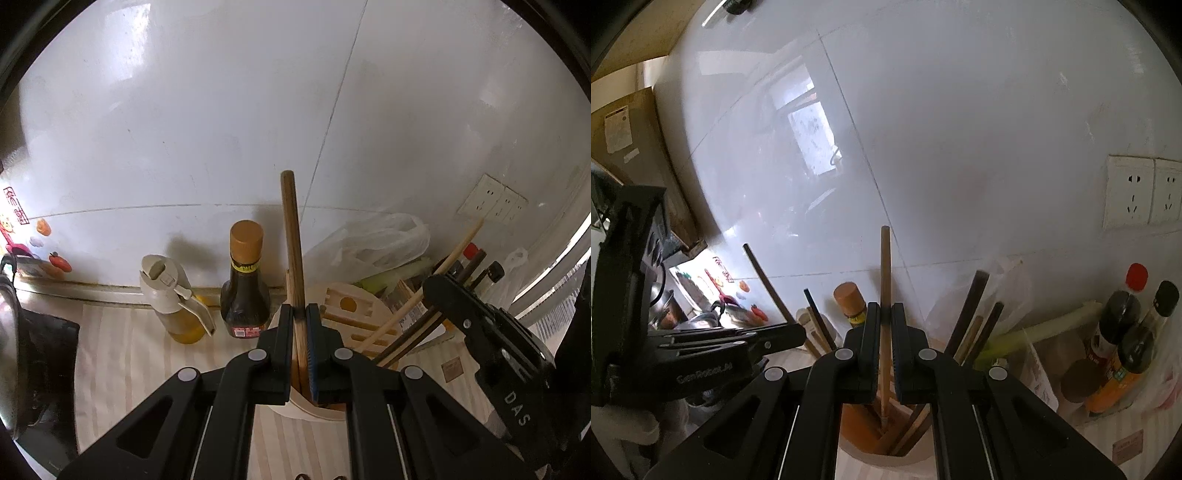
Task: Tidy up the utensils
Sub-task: 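Open both tools and raise them away from the holder, then move both open tools down to the last two chopsticks on the cloth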
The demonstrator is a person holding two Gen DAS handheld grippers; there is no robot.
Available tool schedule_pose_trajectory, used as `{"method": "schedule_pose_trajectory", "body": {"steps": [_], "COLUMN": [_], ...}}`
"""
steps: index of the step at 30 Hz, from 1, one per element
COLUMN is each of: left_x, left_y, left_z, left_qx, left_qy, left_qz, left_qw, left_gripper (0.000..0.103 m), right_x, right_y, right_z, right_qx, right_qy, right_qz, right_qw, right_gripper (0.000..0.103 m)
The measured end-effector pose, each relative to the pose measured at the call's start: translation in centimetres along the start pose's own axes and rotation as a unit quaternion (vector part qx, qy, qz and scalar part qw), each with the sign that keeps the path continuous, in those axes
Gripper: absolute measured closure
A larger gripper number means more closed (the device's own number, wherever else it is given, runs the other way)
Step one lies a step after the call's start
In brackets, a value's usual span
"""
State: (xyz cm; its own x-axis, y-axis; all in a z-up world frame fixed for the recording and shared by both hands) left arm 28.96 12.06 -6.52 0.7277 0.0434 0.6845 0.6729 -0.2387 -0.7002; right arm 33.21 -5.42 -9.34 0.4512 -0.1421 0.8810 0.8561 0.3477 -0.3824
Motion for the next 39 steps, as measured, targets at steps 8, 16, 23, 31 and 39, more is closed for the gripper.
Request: {"method": "schedule_pose_trajectory", "body": {"steps": [8, 16, 23, 31, 39], "left_x": [0.5, 1.0, -2.3, -5.1, -12.7], "left_y": [-1.7, -6.8, -8.2, -8.8, -5.4], "left_z": [-0.1, 2.0, 3.6, 2.9, 2.5], "left_qx": [-0.014, 0.055, 0.146, 0.162, 0.183], "left_qy": [-0.02, -0.035, -0.014, -0.006, 0.0], "left_qz": [-0.005, -0.063, -0.065, -0.053, 0.027], "left_qw": [0.9997, 0.9959, 0.987, 0.9854, 0.9828], "left_gripper": [0.094, 0.011, 0.0, 0.0, 0.0], "right_x": [-0.9, 0.3, -0.5, -1.6, -11.5], "right_y": [0.0, -3.8, -5.5, -8.2, -8.5], "right_z": [0.7, 1.1, 0.5, -0.1, -5.6], "right_qx": [0.037, -0.004, -0.117, -0.135, -0.162], "right_qy": [0.011, -0.005, -0.049, -0.031, 0.029], "right_qz": [0.05, 0.047, 0.079, 0.087, 0.216], "right_qw": [0.998, 0.999, 0.989, 0.986, 0.962], "right_gripper": [0.092, 0.026, 0.0, 0.0, 0.0]}}
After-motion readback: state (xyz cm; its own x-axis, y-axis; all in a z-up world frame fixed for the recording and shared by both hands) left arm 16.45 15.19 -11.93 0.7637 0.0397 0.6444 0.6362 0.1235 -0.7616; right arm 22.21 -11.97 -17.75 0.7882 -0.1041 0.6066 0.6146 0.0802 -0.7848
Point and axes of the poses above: each gripper's, at about its wrist camera, not at the fingertips, and y roughly the way its jaws point, z to its left, x to its top, the point moved 5 cm from there along y, roughly the way its jaws point, and after that the axes turned 8 degrees about -z, right-handed, at the moved point
